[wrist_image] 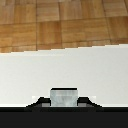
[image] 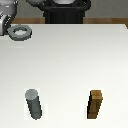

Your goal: Put the loop with the handle onto the peg.

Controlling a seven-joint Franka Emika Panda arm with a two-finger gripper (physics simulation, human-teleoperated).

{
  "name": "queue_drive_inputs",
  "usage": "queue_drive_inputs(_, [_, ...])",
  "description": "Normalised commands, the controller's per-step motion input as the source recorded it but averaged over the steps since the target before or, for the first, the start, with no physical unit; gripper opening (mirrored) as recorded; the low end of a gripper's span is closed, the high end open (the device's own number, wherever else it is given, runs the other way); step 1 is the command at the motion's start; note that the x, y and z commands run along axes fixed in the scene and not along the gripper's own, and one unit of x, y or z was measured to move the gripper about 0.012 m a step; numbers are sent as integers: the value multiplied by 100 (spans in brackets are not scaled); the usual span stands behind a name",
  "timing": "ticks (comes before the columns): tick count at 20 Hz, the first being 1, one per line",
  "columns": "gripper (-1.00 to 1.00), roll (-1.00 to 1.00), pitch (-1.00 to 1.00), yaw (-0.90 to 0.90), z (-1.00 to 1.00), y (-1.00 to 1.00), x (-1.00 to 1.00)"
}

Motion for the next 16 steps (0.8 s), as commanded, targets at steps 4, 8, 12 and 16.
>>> queue_drive_inputs(4, [-100,0,0,-79,0,0,0])
queue_drive_inputs(8, [-100,0,0,-56,0,0,25])
queue_drive_inputs(12, [-100,0,0,0,0,0,75])
queue_drive_inputs(16, [-100,0,0,0,0,0,100])
